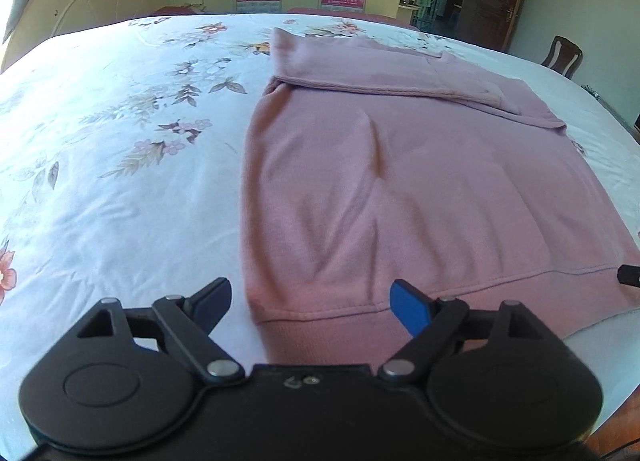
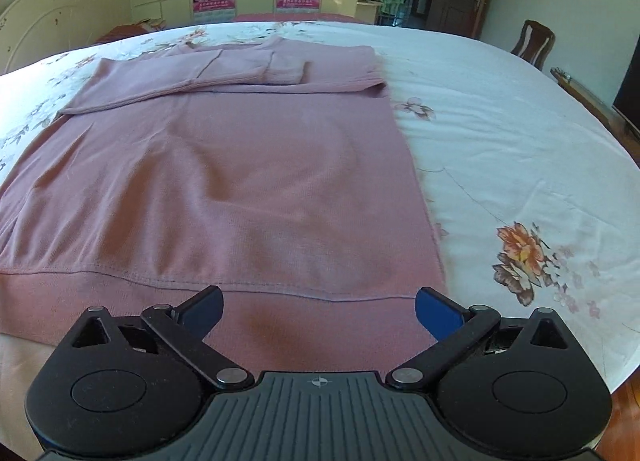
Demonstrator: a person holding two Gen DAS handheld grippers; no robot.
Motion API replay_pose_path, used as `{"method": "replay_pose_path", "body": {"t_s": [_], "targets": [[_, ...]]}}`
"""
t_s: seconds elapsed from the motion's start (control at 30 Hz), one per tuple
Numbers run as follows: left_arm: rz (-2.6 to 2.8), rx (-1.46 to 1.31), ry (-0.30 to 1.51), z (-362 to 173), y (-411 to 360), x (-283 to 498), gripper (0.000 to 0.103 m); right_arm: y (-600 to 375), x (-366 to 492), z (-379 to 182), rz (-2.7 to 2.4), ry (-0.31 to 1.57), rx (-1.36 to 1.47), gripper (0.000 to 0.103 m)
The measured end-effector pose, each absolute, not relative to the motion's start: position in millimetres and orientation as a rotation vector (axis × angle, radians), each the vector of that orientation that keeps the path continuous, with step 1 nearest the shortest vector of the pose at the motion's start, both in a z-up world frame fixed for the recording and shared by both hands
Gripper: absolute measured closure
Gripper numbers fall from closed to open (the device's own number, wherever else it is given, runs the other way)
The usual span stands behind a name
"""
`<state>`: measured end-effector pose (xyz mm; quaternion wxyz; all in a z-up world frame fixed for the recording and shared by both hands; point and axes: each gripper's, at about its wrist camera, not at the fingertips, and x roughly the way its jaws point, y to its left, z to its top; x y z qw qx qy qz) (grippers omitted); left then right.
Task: Fold small clothes
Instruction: 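Move both open grippers to the ribbed hem of the pink sweatshirt, then close both grippers on the ribbed hem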
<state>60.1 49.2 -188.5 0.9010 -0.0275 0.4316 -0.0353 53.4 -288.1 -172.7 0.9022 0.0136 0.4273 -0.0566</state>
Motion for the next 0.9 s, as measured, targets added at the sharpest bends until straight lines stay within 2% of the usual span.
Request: {"method": "replay_pose_path", "body": {"t_s": [0.1,0.17,0.47,0.53,0.57,0.6,0.63,0.67,0.73,0.9], "targets": [[-0.063,-0.084,0.926,-190.6,63.6,59.1,0.016,-301.8,50.5,-172.0,-0.139,0.889,0.032,0.004],[-0.059,-0.102,0.947,-193.5,71.3,56.8,0.016,-311.2,52.3,-173.4,-0.147,0.904,0.036,0.023],[-0.11,-0.223,0.982,-198.4,87.5,54.3,0.018,-348.6,58.7,-179.3,-0.191,0.94,0.116,0.023],[-0.127,-0.259,0.989,-198.8,87.4,56.6,0.025,-352.1,58.5,-181.4,-0.177,0.954,0.15,0.024],[-0.127,-0.274,0.995,-198.9,87.4,57.6,0.03,-352.9,58.2,-180.8,-0.164,0.959,0.167,0.034],[-0.134,-0.287,1.0,-198.9,87.5,58.1,0.034,-353.5,58.5,-180.0,-0.143,0.966,0.19,0.039],[-0.142,-0.295,1.009,-198.6,87.6,58.9,0.043,-353.7,58.3,-178.9,-0.137,0.972,0.202,0.046],[-0.149,-0.302,1.022,-198.0,87.2,59.4,0.05,-353.3,59.2,-178.4,-0.13,0.982,0.202,0.049],[-0.173,-0.336,1.056,-197.7,89.0,61.7,0.057,-352.9,60.1,-177.2,-0.116,1.001,0.2,0.049],[-0.216,-0.394,1.106,-199.4,89.1,62.5,0.058,-354.1,57.0,-174.6,-0.062,1.058,0.232,0.049]]}}
